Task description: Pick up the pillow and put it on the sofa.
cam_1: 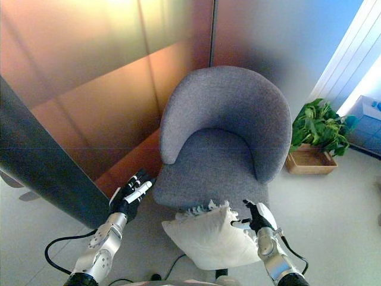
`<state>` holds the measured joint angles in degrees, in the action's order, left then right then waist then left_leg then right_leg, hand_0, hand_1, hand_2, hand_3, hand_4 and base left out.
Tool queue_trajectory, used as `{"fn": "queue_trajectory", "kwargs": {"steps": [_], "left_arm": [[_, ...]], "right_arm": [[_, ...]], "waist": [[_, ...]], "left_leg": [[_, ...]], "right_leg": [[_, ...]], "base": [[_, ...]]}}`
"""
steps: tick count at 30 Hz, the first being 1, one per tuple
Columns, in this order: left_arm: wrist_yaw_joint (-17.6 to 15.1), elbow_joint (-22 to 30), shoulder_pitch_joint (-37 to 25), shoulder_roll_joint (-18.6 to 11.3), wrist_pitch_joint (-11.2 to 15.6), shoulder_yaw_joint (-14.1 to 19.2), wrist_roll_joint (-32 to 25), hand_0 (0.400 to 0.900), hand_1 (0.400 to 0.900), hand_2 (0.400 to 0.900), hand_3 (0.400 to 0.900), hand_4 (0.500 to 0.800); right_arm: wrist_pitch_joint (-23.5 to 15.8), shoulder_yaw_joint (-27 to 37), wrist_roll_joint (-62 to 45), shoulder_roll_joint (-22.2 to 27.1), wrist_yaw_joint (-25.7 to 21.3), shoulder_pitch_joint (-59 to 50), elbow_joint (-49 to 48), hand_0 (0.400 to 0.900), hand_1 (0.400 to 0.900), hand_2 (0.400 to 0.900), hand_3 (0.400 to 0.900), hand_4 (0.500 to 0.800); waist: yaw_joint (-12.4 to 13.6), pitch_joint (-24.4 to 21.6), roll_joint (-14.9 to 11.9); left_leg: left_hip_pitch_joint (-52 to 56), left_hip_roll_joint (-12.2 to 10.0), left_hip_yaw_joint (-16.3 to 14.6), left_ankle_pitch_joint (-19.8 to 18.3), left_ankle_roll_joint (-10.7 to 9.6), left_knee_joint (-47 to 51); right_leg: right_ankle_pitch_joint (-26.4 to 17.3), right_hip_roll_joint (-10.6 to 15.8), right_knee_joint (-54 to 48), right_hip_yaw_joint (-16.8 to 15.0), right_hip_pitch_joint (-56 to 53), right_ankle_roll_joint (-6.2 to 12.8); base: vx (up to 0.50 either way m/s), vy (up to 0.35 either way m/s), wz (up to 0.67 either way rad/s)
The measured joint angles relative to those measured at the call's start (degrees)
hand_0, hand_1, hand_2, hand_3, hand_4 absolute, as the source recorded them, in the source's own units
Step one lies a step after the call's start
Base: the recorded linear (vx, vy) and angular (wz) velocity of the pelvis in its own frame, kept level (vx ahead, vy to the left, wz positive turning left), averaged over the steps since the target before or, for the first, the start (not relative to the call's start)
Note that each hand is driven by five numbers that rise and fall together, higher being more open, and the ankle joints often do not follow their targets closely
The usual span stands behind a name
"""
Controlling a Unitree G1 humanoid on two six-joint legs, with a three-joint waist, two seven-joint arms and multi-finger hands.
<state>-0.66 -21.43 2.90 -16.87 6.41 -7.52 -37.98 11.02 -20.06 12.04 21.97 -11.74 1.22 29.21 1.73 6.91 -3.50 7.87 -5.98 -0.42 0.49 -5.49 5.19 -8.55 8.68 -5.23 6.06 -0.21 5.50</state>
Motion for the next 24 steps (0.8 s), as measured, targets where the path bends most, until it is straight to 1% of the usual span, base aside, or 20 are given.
{"fn": "queue_trajectory", "kwargs": {"steps": [13,17,24], "left_arm": [[0.69,0.00,0.17,0.01,-0.01,0.03,-0.51,0.900,0.900,0.900,0.900,0.800],[0.74,0.00,0.74,0.02,0.00,0.37,-0.60,0.900,0.900,0.900,0.900,0.800],[1.28,0.00,2.57,-0.05,0.00,0.66,-0.59,0.900,0.900,0.900,0.900,0.800]], "right_arm": [[1.00,0.03,0.04,0.00,0.72,0.55,0.19,0.900,0.900,0.900,0.900,0.800],[0.98,0.03,0.44,0.00,1.07,0.60,2.29,0.900,0.900,0.900,0.900,0.800],[0.98,0.03,1.32,-0.01,2.19,1.12,6.38,0.900,0.900,0.900,0.900,0.800]], "waist": [[0.00,-0.02,-0.03],[0.02,-0.02,-0.05],[0.16,-0.02,-0.08]], "left_leg": [[0.04,0.00,-0.08,-0.01,-0.01,0.00],[0.18,0.00,-0.59,-0.02,-0.02,0.01],[0.17,0.00,-0.39,-0.03,-0.02,0.01]], "right_leg": [[0.00,-0.01,0.00,-0.22,0.02,0.00],[0.00,-0.04,0.00,-0.49,0.05,0.01],[-0.01,-0.05,0.00,-0.54,0.03,0.01]], "base": [[0.04,-0.001,-0.02],[0.07,0.001,-0.02],[0.03,-0.010,0.06]]}}
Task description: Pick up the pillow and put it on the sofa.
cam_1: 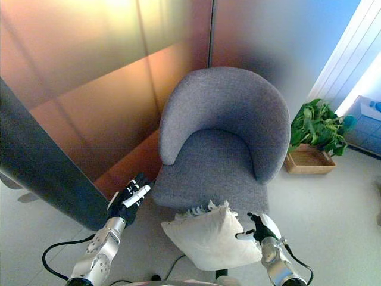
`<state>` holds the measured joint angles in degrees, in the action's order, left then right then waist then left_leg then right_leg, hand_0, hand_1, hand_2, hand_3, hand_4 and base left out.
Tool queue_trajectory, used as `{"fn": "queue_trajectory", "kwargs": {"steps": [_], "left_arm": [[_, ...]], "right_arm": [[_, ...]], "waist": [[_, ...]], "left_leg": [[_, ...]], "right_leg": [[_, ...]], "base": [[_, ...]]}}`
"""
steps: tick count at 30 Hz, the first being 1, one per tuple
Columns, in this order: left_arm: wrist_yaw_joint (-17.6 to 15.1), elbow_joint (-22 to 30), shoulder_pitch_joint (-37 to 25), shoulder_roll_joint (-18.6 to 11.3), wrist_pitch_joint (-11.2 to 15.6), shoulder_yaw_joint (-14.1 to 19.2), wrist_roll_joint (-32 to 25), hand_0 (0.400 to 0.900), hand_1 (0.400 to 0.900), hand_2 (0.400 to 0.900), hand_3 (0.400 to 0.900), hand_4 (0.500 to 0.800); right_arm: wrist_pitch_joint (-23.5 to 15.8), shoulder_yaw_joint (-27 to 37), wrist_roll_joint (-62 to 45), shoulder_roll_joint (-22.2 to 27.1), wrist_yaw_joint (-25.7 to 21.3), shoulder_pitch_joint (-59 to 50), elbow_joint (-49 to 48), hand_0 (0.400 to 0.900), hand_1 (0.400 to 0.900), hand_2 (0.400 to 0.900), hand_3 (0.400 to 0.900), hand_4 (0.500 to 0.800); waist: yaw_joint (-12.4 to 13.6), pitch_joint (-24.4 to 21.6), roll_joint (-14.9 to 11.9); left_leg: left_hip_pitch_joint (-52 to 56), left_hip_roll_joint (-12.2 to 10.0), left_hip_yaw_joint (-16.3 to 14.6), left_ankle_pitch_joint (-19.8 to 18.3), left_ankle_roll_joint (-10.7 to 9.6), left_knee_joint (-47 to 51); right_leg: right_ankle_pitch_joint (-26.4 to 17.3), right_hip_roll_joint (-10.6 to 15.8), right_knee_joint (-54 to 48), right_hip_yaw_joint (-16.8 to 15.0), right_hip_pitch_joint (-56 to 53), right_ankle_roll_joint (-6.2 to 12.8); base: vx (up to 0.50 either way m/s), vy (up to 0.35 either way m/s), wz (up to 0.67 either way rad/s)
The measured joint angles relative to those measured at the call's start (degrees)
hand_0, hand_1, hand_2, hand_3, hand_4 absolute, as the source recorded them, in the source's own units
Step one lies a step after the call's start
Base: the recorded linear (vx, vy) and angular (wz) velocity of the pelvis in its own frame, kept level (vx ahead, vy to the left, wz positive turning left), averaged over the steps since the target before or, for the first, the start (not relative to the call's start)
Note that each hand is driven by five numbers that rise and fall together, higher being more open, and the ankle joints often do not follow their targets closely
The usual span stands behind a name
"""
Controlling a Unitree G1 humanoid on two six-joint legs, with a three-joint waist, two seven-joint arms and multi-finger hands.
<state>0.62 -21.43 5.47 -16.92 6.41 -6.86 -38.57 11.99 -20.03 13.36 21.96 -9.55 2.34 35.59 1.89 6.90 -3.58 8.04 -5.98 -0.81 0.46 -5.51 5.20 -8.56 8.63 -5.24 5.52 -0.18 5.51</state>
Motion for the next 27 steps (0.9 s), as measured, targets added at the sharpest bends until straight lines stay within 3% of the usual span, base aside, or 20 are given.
{"fn": "queue_trajectory", "kwargs": {"steps": [8,14,16,20,27], "left_arm": [[0.22,0.00,0.42,-0.69,0.00,-0.01,0.00,0.900,0.900,0.900,0.900,0.800],[0.04,0.00,-0.76,-1.22,0.05,-0.47,-0.10,0.900,0.900,0.900,0.900,0.800],[-0.19,-0.10,-3.32,-1.30,0.47,-0.97,-0.63,0.900,0.900,0.900,0.900,0.800],[-0.93,-0.13,-10.51,-1.30,2.87,-2.78,-1.88,0.900,0.900,0.900,0.900,0.800],[-1.77,-0.14,-17.76,-1.31,6.13,-3.18,-2.91,0.900,0.900,0.900,0.900,0.800]], "right_arm": [[0.11,-0.09,-0.15,0.00,-0.07,-0.79,5.98,0.900,0.900,0.900,0.900,0.800],[-0.06,-2.27,-1.74,0.09,-0.93,-5.80,13.25,0.900,0.900,0.900,0.900,0.800],[-0.14,-2.85,-3.30,0.09,-1.16,-10.39,16.04,0.900,0.900,0.900,0.900,0.800],[-0.22,-4.52,-4.99,0.54,-1.60,-20.54,20.66,0.900,0.900,0.900,0.900,0.800],[-1.30,-5.08,-7.28,1.30,-2.87,-31.41,23.84,0.900,0.900,0.900,0.900,0.800]], "waist": [[0.25,0.21,0.24],[0.61,2.39,1.86],[0.63,4.37,2.33],[1.59,10.00,2.96],[1.76,16.43,4.29]], "left_leg": [[-0.96,0.00,0.49,0.03,0.04,-0.01],[-2.30,0.12,0.30,0.32,-0.17,-0.08],[-4.07,0.23,0.35,1.05,-0.27,-0.65],[-7.36,0.41,0.34,2.25,-0.59,-1.09],[-10.78,0.62,0.60,2.46,-0.89,-2.26]], "right_leg": [[0.00,0.04,0.00,0.34,0.42,-0.01],[-0.18,0.07,0.01,0.01,1.89,0.20],[-0.79,0.17,0.02,-0.17,4.03,0.66],[-2.50,0.12,0.09,-0.50,7.19,-0.04],[-3.50,-0.29,0.25,-0.42,9.95,-0.73]], "base": [[0.00,-0.004,0.02],[-0.15,-0.002,-0.08],[-0.28,-0.003,-0.05],[-0.18,-0.026,-0.03],[-0.13,-0.035,-0.02]]}}
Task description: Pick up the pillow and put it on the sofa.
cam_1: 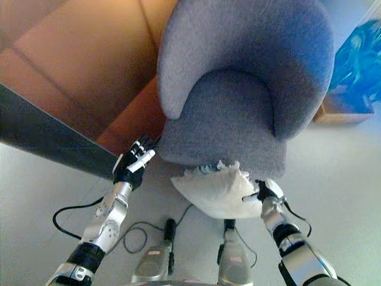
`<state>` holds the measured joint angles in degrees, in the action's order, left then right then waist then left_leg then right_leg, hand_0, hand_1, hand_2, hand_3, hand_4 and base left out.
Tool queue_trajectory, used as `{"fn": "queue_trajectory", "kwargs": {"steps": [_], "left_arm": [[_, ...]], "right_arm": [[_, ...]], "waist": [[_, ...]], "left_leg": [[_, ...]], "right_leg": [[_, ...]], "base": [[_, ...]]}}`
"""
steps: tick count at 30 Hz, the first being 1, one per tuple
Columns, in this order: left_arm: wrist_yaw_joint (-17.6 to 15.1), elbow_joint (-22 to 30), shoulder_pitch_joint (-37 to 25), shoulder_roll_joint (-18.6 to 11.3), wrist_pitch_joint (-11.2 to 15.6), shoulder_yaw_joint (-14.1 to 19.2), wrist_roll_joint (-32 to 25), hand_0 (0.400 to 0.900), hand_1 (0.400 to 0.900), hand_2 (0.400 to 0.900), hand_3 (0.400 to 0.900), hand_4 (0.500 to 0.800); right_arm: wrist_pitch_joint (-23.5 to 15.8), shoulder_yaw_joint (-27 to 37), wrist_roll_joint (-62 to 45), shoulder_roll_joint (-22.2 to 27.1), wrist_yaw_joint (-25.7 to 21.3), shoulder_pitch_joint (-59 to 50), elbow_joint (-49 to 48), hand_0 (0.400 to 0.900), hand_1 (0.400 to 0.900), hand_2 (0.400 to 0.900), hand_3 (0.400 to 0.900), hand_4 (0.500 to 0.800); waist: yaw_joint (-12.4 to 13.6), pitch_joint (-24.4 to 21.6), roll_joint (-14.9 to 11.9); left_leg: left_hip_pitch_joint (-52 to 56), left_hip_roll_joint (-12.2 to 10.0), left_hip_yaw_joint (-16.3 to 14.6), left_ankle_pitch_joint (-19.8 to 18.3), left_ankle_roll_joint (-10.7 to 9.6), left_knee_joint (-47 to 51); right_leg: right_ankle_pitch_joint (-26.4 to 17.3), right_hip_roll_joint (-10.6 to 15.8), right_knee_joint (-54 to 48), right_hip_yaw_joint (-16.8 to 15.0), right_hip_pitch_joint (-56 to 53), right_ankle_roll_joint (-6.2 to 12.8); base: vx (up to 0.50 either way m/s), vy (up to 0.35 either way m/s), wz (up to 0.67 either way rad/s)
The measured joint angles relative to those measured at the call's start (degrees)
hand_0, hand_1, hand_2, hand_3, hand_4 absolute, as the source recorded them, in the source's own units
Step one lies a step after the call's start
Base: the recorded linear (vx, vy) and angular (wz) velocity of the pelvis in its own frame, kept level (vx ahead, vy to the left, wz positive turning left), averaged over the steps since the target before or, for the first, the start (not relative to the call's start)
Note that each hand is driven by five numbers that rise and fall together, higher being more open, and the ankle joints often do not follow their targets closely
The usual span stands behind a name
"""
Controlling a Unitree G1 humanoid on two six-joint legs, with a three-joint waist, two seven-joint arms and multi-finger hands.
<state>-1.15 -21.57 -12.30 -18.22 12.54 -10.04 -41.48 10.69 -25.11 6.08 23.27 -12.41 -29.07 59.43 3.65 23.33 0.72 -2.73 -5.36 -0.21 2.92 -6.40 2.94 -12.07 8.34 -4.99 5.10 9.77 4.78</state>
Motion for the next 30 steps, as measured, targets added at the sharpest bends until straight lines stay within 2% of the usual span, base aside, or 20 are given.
{"fn": "queue_trajectory", "kwargs": {"steps": [3,9,11,18,27,30], "left_arm": [[-0.48,-0.02,-1.89,-0.02,0.07,-0.07,-0.92,0.900,0.900,0.900,0.900,0.800],[-0.60,-0.18,-3.68,-0.30,1.09,-1.26,-1.98,0.900,0.900,0.900,0.900,0.800],[-0.70,-0.17,-4.56,-0.44,1.15,-1.65,-2.10,0.900,0.900,0.900,0.900,0.800],[-1.02,-0.10,-5.52,-2.15,1.35,-1.95,-2.13,0.900,0.900,0.900,0.900,0.800],[-1.52,-0.09,-7.74,-2.19,1.48,-2.18,-2.14,0.900,0.900,0.900,0.900,0.800],[-1.52,-0.09,-8.49,-2.18,2.25,-2.23,-2.14,0.900,0.900,0.900,0.900,0.800]], "right_arm": [[0.07,0.00,-0.07,0.25,0.01,-3.00,0.84,0.900,0.900,0.900,0.900,0.800],[0.42,0.00,-0.93,1.03,0.01,-5.58,3.11,0.900,0.900,0.900,0.900,0.800],[1.24,0.01,-0.96,1.55,0.02,-5.84,3.77,0.900,0.900,0.900,0.900,0.800],[1.29,0.06,-1.43,2.52,0.11,-7.88,5.80,0.900,0.900,0.900,0.900,0.800],[1.20,0.03,-1.89,2.62,1.09,-11.64,6.06,0.900,0.900,0.900,0.900,0.800],[1.13,-0.05,-1.88,2.58,1.97,-13.43,6.99,0.900,0.900,0.900,0.900,0.800]], "waist": [[0.08,2.20,0.25],[0.54,3.63,0.72],[1.27,3.92,0.84],[1.32,4.80,0.79],[1.37,5.15,0.54],[1.41,5.20,0.58]], "left_leg": [[-0.65,0.03,0.00,0.01,-0.02,-0.06],[-1.77,0.18,0.00,-0.01,-0.04,-0.07],[-2.12,0.17,-0.01,-0.01,-0.05,-0.12],[-3.20,0.21,0.06,-0.02,-0.07,-0.32],[-6.12,0.52,0.07,-0.01,-0.06,-0.78],[-6.98,0.66,0.05,0.00,-0.04,-0.85]], "right_leg": [[-0.16,-0.01,0.01,-0.02,0.62,-0.21],[-0.24,0.12,0.02,0.13,1.72,-0.25],[-0.27,0.10,0.02,0.11,2.05,-0.28],[-0.27,0.17,0.01,0.27,2.94,-0.27],[-0.64,0.40,0.04,0.15,5.65,-0.18],[-0.81,0.48,0.05,0.10,6.70,-0.23]], "base": [[-0.07,-0.004,-0.01],[-0.03,-0.003,0.00],[0.00,0.000,0.00],[0.00,0.000,0.00],[-0.01,0.005,-0.01],[-0.03,0.025,-0.01]]}}
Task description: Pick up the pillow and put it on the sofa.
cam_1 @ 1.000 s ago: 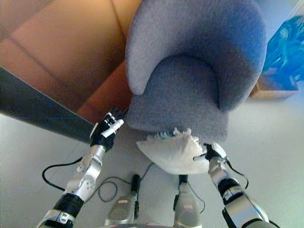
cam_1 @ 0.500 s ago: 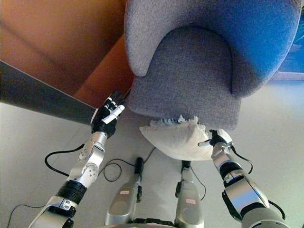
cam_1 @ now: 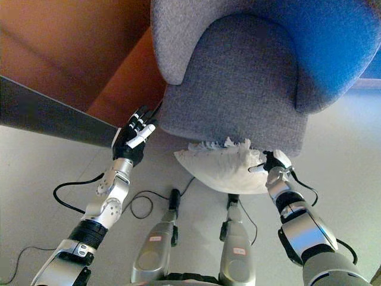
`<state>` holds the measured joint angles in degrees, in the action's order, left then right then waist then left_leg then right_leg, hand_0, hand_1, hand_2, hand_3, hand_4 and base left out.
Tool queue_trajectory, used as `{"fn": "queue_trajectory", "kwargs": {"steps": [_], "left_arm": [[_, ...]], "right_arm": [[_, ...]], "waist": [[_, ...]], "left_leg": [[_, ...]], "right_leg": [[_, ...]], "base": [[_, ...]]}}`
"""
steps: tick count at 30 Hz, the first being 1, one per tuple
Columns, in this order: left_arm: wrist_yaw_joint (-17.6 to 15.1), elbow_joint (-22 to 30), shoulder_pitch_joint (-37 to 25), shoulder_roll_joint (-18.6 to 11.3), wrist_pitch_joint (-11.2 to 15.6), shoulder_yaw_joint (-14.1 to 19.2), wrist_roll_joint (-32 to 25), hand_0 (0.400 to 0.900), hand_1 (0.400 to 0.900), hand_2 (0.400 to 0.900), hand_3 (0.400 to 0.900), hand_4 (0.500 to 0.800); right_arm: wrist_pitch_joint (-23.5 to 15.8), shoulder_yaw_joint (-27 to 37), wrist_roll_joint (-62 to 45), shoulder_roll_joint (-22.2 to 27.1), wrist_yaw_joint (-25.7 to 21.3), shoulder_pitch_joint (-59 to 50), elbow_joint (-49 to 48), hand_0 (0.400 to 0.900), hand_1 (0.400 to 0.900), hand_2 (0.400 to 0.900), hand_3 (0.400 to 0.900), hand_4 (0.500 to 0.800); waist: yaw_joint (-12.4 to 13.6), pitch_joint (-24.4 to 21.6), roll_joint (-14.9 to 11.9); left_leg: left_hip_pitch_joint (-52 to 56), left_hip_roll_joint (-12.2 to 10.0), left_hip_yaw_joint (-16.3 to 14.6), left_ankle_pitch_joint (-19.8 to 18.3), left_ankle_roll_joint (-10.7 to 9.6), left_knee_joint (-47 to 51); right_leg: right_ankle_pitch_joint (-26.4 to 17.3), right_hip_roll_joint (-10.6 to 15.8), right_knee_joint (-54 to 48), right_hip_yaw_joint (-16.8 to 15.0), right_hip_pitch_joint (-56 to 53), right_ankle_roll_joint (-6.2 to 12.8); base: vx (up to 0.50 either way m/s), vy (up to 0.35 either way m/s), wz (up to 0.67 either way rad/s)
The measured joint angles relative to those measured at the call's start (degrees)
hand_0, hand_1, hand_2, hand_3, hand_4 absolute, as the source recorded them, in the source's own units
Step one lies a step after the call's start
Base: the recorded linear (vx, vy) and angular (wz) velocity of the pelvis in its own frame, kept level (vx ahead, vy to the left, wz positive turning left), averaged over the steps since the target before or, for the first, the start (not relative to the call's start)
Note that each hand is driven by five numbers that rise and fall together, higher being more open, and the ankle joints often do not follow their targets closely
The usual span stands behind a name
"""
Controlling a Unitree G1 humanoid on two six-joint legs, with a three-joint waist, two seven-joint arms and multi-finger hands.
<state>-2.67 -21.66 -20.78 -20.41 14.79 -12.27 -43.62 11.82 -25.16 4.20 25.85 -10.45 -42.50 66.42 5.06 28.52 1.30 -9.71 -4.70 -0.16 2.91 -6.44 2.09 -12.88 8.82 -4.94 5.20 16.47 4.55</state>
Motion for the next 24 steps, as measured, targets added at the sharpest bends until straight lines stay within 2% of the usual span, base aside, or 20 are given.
{"fn": "queue_trajectory", "kwargs": {"steps": [8,18,19,20,21,24], "left_arm": [[-0.02,-0.01,-2.09,0.03,1.08,-0.13,-0.06,0.900,0.900,0.900,0.900,0.800],[-0.15,-0.06,-4.43,0.10,2.91,-2.23,-0.06,0.900,0.900,0.900,0.900,0.800],[-0.28,-0.05,-4.62,0.12,2.98,-2.24,-0.05,0.900,0.900,0.900,0.900,0.800],[-0.45,-0.05,-4.82,0.12,3.06,-2.25,-0.05,0.900,0.900,0.900,0.900,0.800],[-0.63,-0.06,-5.07,0.12,3.08,-2.26,-0.05,0.900,0.900,0.900,0.900,0.800],[-0.70,-0.05,-5.55,0.15,3.46,-2.31,-0.05,0.900,0.900,0.900,0.900,0.800]], "right_arm": [[-0.04,-0.79,0.14,0.20,1.03,-2.75,1.15,0.900,0.900,0.900,0.900,0.800],[0.23,-1.84,0.98,3.09,1.07,-7.03,1.80,0.900,0.900,0.900,0.900,0.800],[0.24,-2.15,0.98,3.35,1.18,-7.53,1.85,0.875,0.875,0.875,0.875,0.785],[0.24,-2.31,0.98,3.44,1.32,-8.14,2.25,0.875,0.875,0.875,0.875,0.785],[0.28,-2.61,0.98,3.53,1.88,-8.79,2.59,0.400,0.400,0.400,0.400,0.500],[0.53,-3.79,0.98,3.50,3.47,-9.78,2.72,0.400,0.400,0.400,0.400,0.500]], "waist": [[-0.07,0.06,0.11],[-0.18,0.09,0.16],[-0.18,0.09,0.16],[-0.21,0.09,0.16],[-0.20,0.09,0.16],[-0.11,0.10,0.20]], "left_leg": [[-2.19,0.34,-0.09,0.07,0.09,-0.16],[-7.18,1.13,-0.07,0.30,0.33,-2.07],[-7.74,1.13,-0.08,0.40,0.29,-2.15],[-8.29,1.14,-0.07,0.55,0.25,-2.17],[-8.90,1.15,-0.05,0.73,0.18,-2.18],[-10.52,1.16,-0.02,1.21,0.11,-2.21]], "right_leg": [[-0.26,0.29,0.03,-0.16,2.17,-0.10],[-1.50,1.02,0.06,-0.46,6.46,-0.12],[-1.64,1.02,0.06,-0.51,7.01,-0.13],[-1.79,1.02,0.06,-0.52,7.55,-0.12],[-1.98,1.01,0.06,-0.54,8.14,-0.16],[-2.43,0.99,0.06,-0.59,9.74,-0.32]], "base": [[-0.02,0.029,-0.01],[0.00,0.002,0.00],[0.00,0.000,0.00],[0.00,0.000,0.00],[0.00,0.000,0.00],[0.00,0.000,0.00]]}}
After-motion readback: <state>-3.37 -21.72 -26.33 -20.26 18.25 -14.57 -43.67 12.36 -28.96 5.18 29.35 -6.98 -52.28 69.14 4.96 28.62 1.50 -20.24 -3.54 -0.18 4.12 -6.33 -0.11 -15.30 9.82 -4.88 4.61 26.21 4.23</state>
